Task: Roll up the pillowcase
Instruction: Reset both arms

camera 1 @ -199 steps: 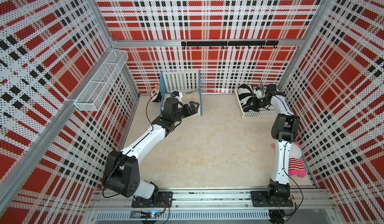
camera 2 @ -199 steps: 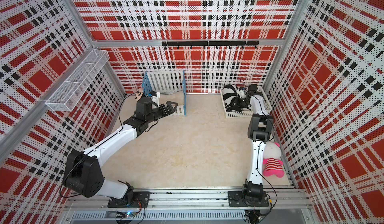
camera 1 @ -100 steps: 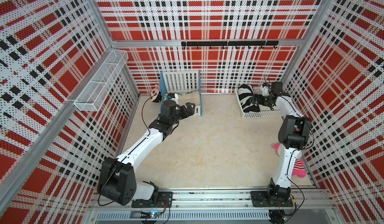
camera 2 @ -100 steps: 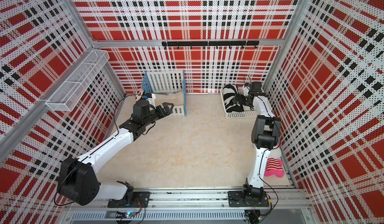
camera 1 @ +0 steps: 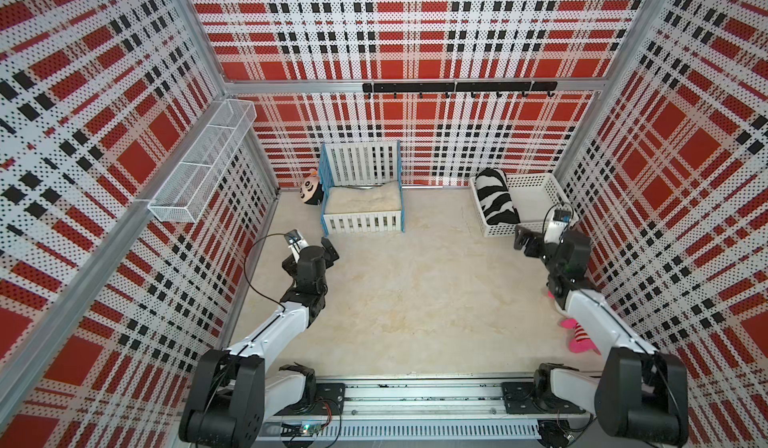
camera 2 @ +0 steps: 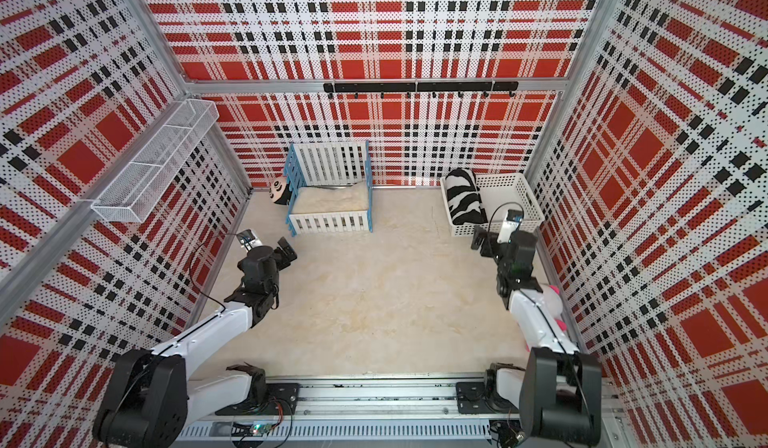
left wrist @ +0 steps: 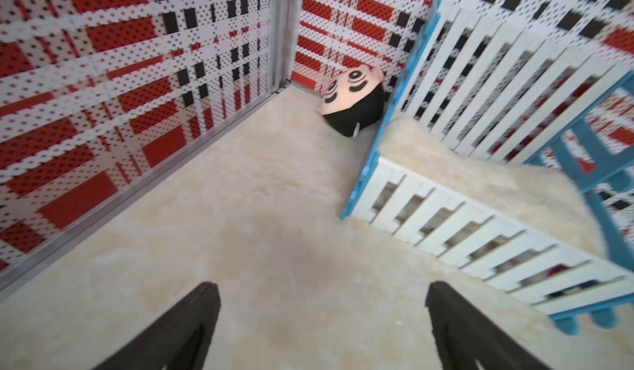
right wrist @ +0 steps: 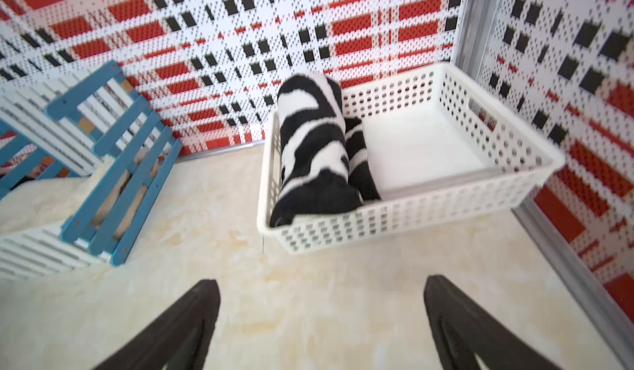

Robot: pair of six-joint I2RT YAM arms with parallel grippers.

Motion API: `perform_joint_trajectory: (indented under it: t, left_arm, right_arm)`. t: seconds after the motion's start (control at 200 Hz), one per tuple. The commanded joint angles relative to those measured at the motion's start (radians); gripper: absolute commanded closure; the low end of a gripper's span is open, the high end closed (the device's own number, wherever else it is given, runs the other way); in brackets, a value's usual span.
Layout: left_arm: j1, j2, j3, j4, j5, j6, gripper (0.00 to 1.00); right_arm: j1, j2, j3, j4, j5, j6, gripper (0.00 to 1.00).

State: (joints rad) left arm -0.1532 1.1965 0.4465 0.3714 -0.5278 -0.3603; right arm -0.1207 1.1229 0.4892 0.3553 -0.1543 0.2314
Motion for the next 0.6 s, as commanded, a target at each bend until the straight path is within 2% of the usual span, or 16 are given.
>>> perform_joint_trajectory:
  t: [0.0,0.095,0.215,0.291,0.346,0.456,0.526,0.596]
  left_arm:
    - [0.039,0.052,-0.041,0.235,-0.084,0.111,0.01]
    - [0.055,0.117,-0.117,0.443,-0.099,0.154,0.01]
    - [0.057,0.206,-0.17,0.69,-0.094,0.212,0.01]
    - [0.059,0.253,-0.188,0.834,-0.039,0.283,0.01]
    - [0.07,0.298,-0.206,0.898,0.013,0.282,0.01]
    - [0.069,0.377,-0.28,1.12,0.104,0.331,0.01]
    - [0.068,0.374,-0.269,1.083,0.116,0.334,0.01]
    - [0.072,0.38,-0.254,1.067,0.137,0.338,0.01]
  right_arm:
    - [0.035,-0.091,-0.165,0.295,0.094,-0.026,0.0]
    - [0.083,-0.095,-0.285,0.413,0.199,-0.139,0.0]
    - [0.103,0.04,-0.396,0.757,0.231,-0.195,0.0]
    - [0.104,0.192,-0.387,0.901,0.236,-0.172,0.0]
    - [0.107,0.24,-0.363,0.911,0.223,-0.13,0.0]
    - [0.116,0.379,-0.342,1.003,0.194,-0.148,0.0]
    - [0.135,0.503,-0.362,1.2,0.209,-0.177,0.0]
    - [0.152,0.442,-0.336,1.035,0.267,-0.17,0.0]
